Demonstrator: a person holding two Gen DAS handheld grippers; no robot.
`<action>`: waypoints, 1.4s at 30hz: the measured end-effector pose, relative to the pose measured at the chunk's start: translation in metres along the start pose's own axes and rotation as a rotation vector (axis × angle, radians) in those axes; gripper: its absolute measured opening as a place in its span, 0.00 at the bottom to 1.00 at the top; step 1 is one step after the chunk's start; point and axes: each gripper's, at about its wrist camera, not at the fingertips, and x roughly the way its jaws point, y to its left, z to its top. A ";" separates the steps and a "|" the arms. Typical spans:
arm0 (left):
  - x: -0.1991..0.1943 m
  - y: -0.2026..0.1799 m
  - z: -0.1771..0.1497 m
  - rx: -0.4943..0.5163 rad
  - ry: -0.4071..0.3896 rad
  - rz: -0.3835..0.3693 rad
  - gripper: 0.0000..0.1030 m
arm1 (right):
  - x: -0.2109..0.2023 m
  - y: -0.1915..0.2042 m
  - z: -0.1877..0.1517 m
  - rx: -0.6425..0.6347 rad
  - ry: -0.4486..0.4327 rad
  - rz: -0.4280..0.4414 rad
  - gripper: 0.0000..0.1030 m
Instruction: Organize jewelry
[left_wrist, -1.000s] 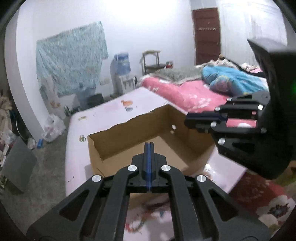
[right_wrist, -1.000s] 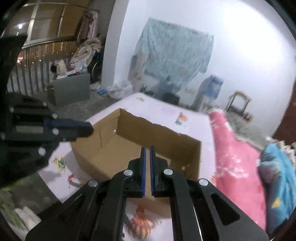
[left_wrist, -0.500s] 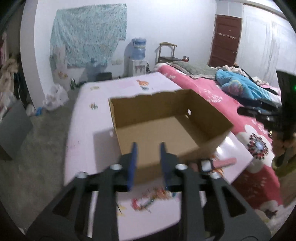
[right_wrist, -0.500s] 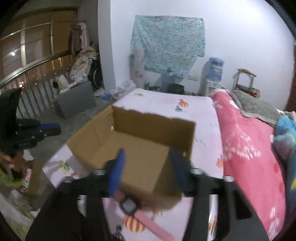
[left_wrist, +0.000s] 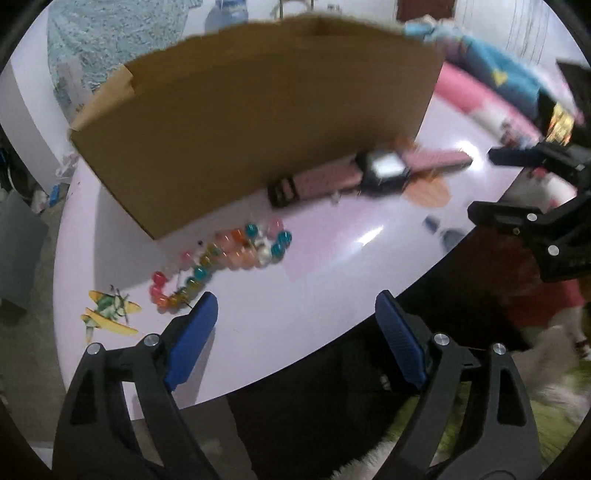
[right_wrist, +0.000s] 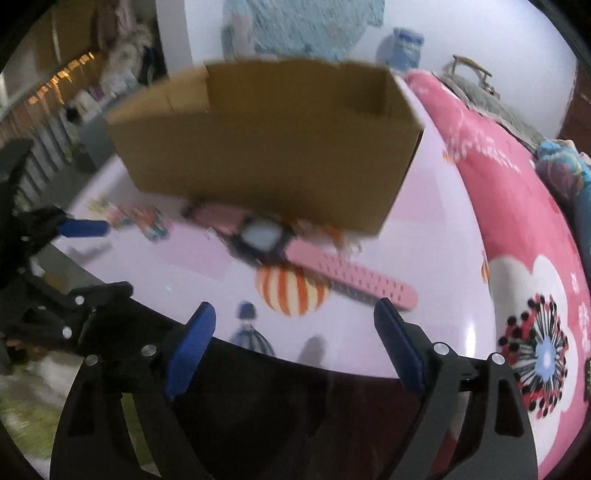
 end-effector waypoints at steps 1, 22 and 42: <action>0.005 -0.003 0.000 0.011 0.009 0.016 0.81 | 0.007 0.000 -0.001 0.005 0.014 -0.030 0.83; 0.035 -0.010 0.010 -0.004 0.068 0.110 0.93 | 0.041 -0.015 -0.003 0.116 0.069 -0.046 0.94; 0.033 -0.016 0.017 0.019 0.034 0.069 0.93 | 0.016 -0.019 0.011 -0.135 -0.082 0.127 0.82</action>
